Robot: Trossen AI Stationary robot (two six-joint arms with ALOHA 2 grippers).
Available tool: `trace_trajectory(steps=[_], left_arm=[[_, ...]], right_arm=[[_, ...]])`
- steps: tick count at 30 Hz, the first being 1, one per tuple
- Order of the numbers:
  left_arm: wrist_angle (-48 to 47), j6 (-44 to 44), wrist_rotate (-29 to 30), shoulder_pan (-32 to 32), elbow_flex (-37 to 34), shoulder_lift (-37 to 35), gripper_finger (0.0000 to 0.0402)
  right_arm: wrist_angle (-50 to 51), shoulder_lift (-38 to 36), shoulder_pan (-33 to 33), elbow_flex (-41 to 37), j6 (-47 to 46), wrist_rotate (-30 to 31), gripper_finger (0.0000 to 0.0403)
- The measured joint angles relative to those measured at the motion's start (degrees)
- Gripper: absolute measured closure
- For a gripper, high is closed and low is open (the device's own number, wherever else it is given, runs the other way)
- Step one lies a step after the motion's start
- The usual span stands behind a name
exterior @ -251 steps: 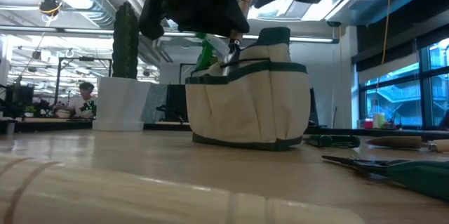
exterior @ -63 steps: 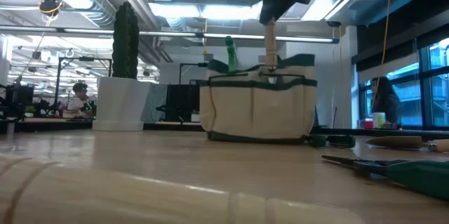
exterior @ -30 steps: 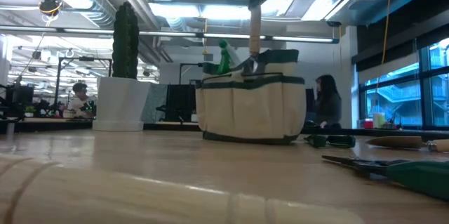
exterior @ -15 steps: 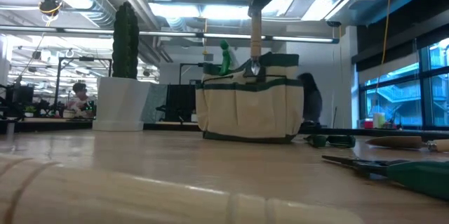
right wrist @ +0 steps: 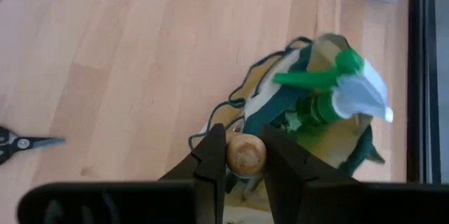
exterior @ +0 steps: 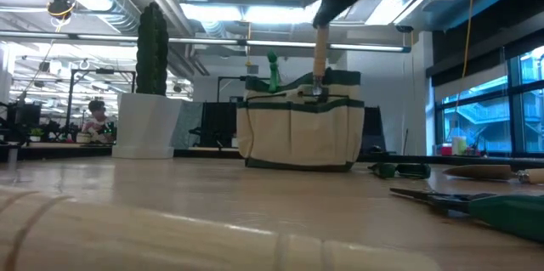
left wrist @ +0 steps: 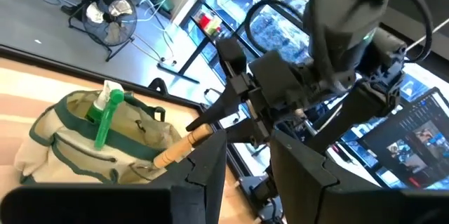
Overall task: Pick & Place Garden tools in Gardening bag
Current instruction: Put the left trowel into the gardening bag
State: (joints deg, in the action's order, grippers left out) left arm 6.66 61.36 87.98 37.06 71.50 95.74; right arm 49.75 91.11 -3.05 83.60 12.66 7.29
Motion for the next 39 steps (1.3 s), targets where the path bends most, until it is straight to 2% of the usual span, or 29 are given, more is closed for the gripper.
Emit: trace_trajectory(steps=[6, 12, 18, 23, 25, 30, 32, 36, 39], left_arm=[[0.06, 0.39, -0.40, -1.23, 0.00, 0.00, 0.0295], [0.52, 0.42, -0.50, -1.79, 0.00, 0.00, 0.0295], [1.00, 0.16, -0.61, -2.12, 0.00, 0.00, 0.0295], [0.98, 0.37, -0.63, -2.10, 0.00, 0.00, 0.0295], [0.96, 0.39, -0.63, -2.10, 0.00, 0.00, 0.0295], [0.96, 0.35, -0.63, -2.10, 0.00, 0.00, 0.0295], [0.94, 0.21, -0.63, -2.10, 0.00, 0.00, 0.0295], [0.94, -0.01, -0.63, -2.33, 0.00, 0.00, 0.0295], [0.94, -0.37, -0.66, -2.72, 0.00, 0.00, 0.0295]], right_arm=[[-0.57, -3.65, 1.57, -4.89, -1.29, 0.23, 0.0335], [-0.71, -4.65, 2.23, -4.92, -0.62, 1.86, 0.0335], [-0.29, -4.43, 3.98, -4.95, -0.27, -1.37, 0.0335], [-0.28, -4.43, 4.73, -4.95, -0.24, -1.76, 0.0335], [-0.39, -4.43, 4.95, -4.95, -3.00, -0.08, 0.0335], [1.65, -4.43, 5.14, -4.95, -9.51, 9.45, 0.0335], [2.81, -4.43, 5.61, -4.95, -11.85, 11.43, 0.0335], [4.25, -4.39, 7.21, -4.95, -15.18, 10.97, 0.0335], [5.32, -4.39, 8.39, -4.95, -16.28, 7.40, 0.0335]])
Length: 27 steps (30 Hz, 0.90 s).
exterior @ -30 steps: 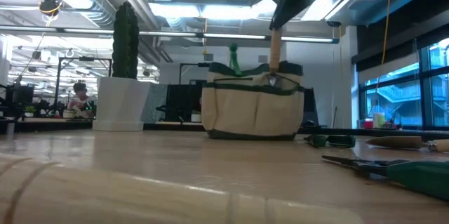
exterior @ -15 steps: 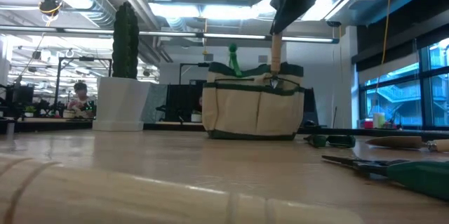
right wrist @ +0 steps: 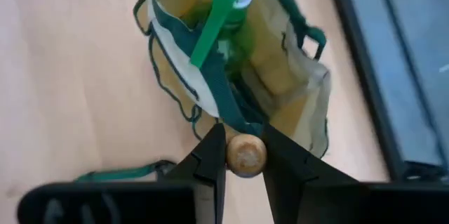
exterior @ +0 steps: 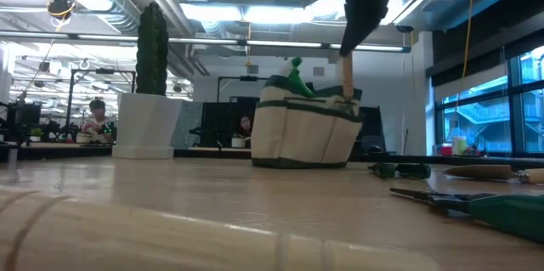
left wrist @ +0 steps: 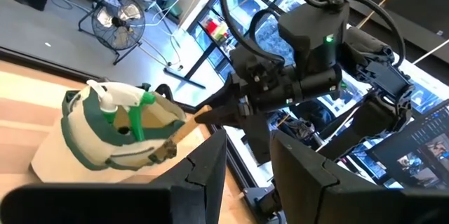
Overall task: Pick & Place Garden tools in Gardening bag
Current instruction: Put the left trowel into the gardening bag
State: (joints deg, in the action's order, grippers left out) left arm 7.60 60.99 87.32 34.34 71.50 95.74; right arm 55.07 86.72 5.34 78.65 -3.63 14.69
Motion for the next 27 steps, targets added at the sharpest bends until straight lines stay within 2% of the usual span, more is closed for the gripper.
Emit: trace_trajectory(steps=[7, 13, 15, 21, 27], left_arm=[[-0.04, -0.25, -0.46, -0.34, 0.00, 0.00, 0.0295], [-0.07, -0.94, -0.52, -0.34, 0.00, 0.00, 0.0295], [-0.07, -1.28, -0.50, -0.34, 0.00, 0.00, 0.0295], [-0.09, -1.33, -0.50, -0.36, 0.00, 0.00, 0.0295], [-0.09, -1.27, -1.05, -0.42, 0.00, 0.00, 0.0295]], right_arm=[[0.43, 0.00, -0.46, 0.00, -1.65, -8.23, 0.0335], [0.11, 0.07, -4.44, 1.32, -3.49, -17.43, 0.0335], [-0.54, 0.07, -6.36, 2.59, -3.44, -16.70, 0.0335], [0.12, 0.07, -8.82, 4.31, -2.02, -9.56, 0.0335], [0.78, 0.07, -8.86, 4.31, -1.55, -8.91, 0.0335]])
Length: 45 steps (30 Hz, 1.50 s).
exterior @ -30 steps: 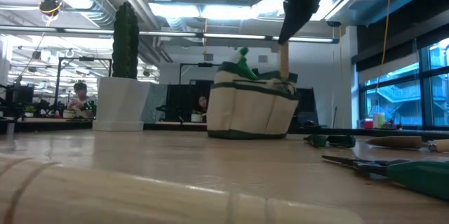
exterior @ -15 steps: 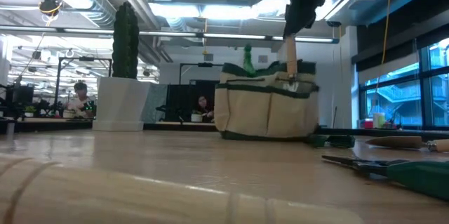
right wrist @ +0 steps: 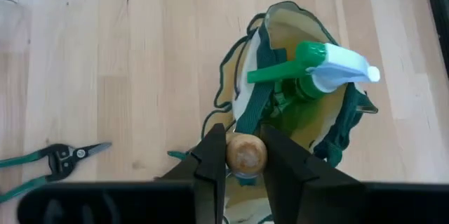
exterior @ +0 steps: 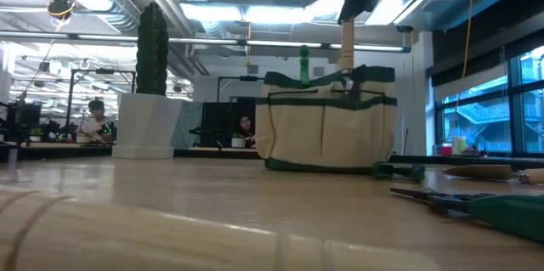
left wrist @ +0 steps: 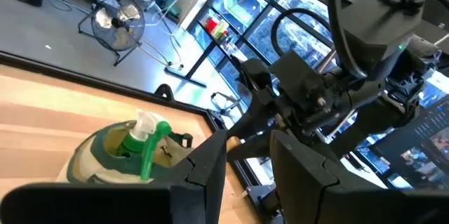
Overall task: Pick & Place Garden tools in Gardening bag
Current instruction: Put the left trowel into the gardening bag
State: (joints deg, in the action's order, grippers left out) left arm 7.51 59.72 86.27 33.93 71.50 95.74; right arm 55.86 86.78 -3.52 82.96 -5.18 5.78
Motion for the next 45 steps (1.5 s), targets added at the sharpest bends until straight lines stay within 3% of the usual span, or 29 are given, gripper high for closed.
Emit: trace_trajectory(steps=[9, 19, 25, 45], left_arm=[[-0.39, -0.01, -14.41, -5.55, 0.00, 1.13, 0.0304], [-2.13, 3.62, -16.25, -6.95, 0.00, 1.18, 0.0320], [-5.66, 8.13, -15.35, -7.05, 0.00, 1.18, 0.0331], [-5.59, 8.52, -15.36, -6.59, 0.00, 1.22, 0.0335]], right_arm=[[-0.87, -0.02, 0.03, -1.71, -1.67, 0.07, 0.0335], [-3.02, 0.00, 0.03, -8.26, -2.02, 1.54, 0.0335], [-4.89, 0.00, 0.03, -8.37, -1.73, 1.73, 0.0335], [-8.38, 2.36, 0.10, -9.48, -0.78, 1.51, 0.0335]])
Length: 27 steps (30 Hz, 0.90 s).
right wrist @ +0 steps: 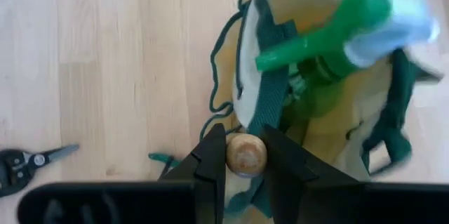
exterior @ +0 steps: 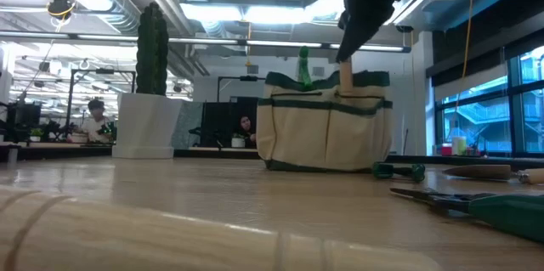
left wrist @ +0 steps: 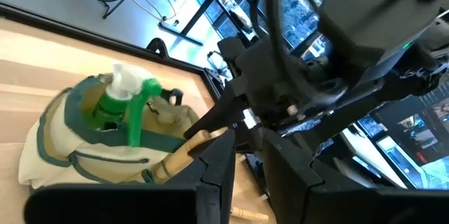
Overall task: Pick & Place Garden tools in Gardening bag
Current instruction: Put the left trowel into the gardening bag
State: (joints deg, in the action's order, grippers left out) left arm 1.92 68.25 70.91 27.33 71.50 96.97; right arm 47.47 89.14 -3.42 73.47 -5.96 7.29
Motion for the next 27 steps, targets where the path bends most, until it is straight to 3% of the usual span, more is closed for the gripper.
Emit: trace_trajectory(steps=[13, 21, 27], left_arm=[[0.02, 0.04, 0.09, 0.04, 0.00, 0.00, 0.0336], [0.02, 0.02, 0.07, 0.07, 0.00, 0.00, 0.0336], [-0.07, -0.43, 0.07, 0.07, 0.00, 0.00, 0.0336]], right_arm=[[-1.38, 0.15, -0.02, -0.92, 0.82, 0.92, 0.0326], [3.98, -0.79, 0.01, 1.14, 0.57, 4.24, 0.0194], [7.65, -2.61, 0.02, 6.69, 0.40, 5.20, 0.0135]])
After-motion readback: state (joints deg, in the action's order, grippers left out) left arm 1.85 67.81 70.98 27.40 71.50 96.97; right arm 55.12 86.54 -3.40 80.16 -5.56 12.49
